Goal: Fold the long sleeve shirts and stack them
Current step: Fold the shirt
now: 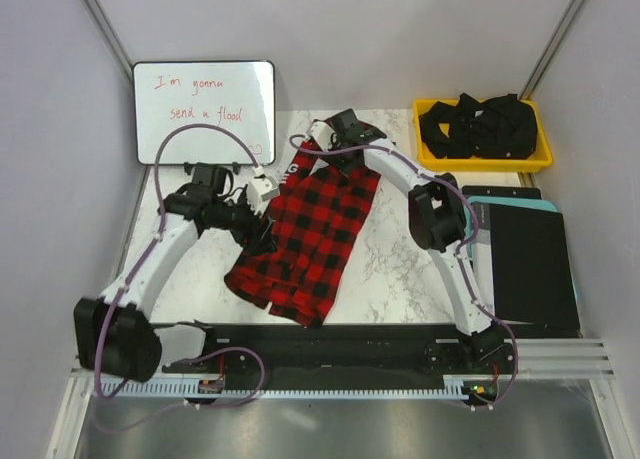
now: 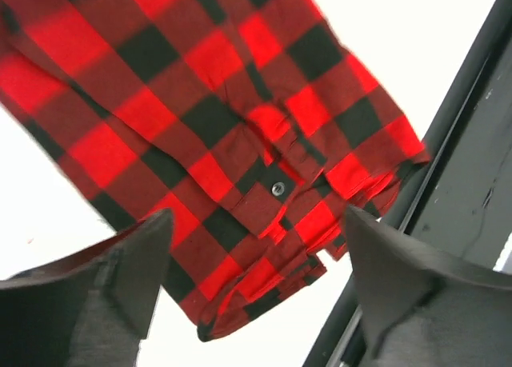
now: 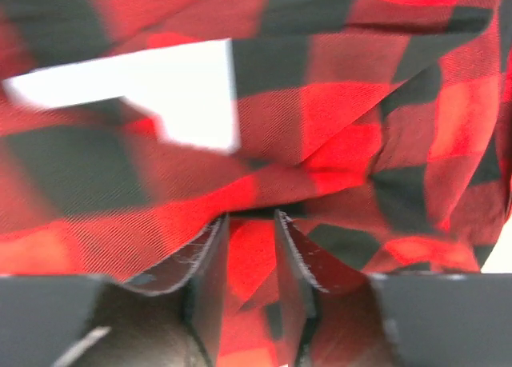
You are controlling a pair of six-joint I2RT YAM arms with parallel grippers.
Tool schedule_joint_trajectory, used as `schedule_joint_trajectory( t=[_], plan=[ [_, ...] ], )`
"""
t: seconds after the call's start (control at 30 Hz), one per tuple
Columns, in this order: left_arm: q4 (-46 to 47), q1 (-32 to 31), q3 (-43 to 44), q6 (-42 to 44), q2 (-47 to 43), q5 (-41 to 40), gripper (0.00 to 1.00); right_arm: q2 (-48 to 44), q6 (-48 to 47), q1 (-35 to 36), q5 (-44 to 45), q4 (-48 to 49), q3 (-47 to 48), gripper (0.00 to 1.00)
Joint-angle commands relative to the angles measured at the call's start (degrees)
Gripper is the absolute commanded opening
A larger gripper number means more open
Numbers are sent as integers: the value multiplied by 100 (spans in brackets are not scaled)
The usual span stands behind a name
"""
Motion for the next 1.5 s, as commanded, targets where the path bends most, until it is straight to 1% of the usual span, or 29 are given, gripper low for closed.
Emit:
schedule_joint_trajectory(
  t=[0.0,0.03,0.13,0.23,0.3,0.37,0.4,0.5,0.53,0.6,0.63,0.7,0.73,0.77,0.83,0.87,0.93,0.97,1.0,1.03,1.07,1.13,1.2,1.23,1.3,1.33,1.4,1.43,1.47],
  plan=[
    [-109,-119,218,771,1096,-472,79,-1697,78,-157,-302,304,-1070,39],
    [100,-163,166,878,1376,-597,78,-2179,140,-175,-355,313,-1310,39],
    [644,-418,-106,1143,1738,-1229,77,-2840,465,-175,-592,235,-2058,40],
    [988,-778,-265,1328,1985,-1730,73,-3080,1000,-280,-1004,68,-2507,39],
    [1042,-1085,-274,1293,2266,-2029,70,-3028,1421,-351,-1381,-46,-2683,38],
    [1034,-1393,-257,1205,2529,-2205,67,-2922,1633,-395,-1620,-143,-2806,37],
    [1034,-1472,-257,1152,2600,-2241,67,-2800,1765,-430,-1769,-152,-2842,37],
    [1016,-1955,-195,880,2899,-2259,65,-2484,1863,-588,-1832,-144,-2816,36],
    [1016,-2226,-91,749,2969,-2224,65,-2378,1881,-658,-1832,-144,-2763,36],
    [1016,-2491,68,301,3215,-2005,64,-2063,1855,-939,-1910,-214,-2448,36],
    [1025,-2745,312,152,3347,-1943,64,-1956,1793,-1018,-1902,-318,-2333,36],
    [1016,-2983,742,-323,3646,-1636,63,-1727,1618,-1151,-1850,-459,-1990,35],
    [999,-2993,902,-629,3725,-1513,63,-1674,1556,-1177,-1832,-495,-1841,34],
    [929,-2976,1034,-728,3778,-1329,63,-1639,1503,-1195,-1840,-556,-1788,34],
    [911,-2853,1202,-808,3674,-1266,66,-1717,1450,-1204,-2042,-697,-1839,34],
    [911,-2757,1194,-825,3534,-1022,68,-1900,1433,-1204,-2147,-732,-1936,34],
    [832,-2458,1167,-896,3042,-749,73,-2156,1398,-1204,-2436,-741,-2312,34],
    [797,-2362,1132,-870,2858,-478,74,-2444,1397,-1204,-2508,-733,-2445,35],
    [762,-2230,993,-861,2682,-414,75,-2595,1397,-1204,-2587,-733,-2577,35],
    [744,-2203,904,-878,2315,-439,75,-2745,1441,-1204,-2727,-741,-2874,36],
    [726,-2194,799,-861,2163,-509,75,-3016,1485,-1204,-2824,-733,-3034,36],
    [726,-2194,413,-791,1760,-633,74,-3237,1529,-1160,-2982,-837,-3481,36],
    [726,-2185,-16,-703,1565,-817,74,-3466,1625,-1116,-2975,-934,-3763,35],
    [726,-2167,-132,-581,1512,-879,73,-3519,1634,-1090,-3009,-935,-4087,35],
    [726,-2080,-413,-474,1415,-958,71,-3660,1591,-1037,-2870,-891,-4396,33],
    [709,-2079,-467,-317,1406,-915,69,-3721,1556,-993,-2860,-882,-4641,32],
    [691,-2149,-520,-141,1240,-748,67,-3748,1520,-966,-2851,-838,-4836,32],
    [735,-2202,-564,-44,1134,-521,67,-3739,1520,-966,-2921,-821,-4959,32],
    [1048,-2289,-643,-26,890,-536,68,-3722,1520,-958,-3000,-820,-4995,31]
  ],
)
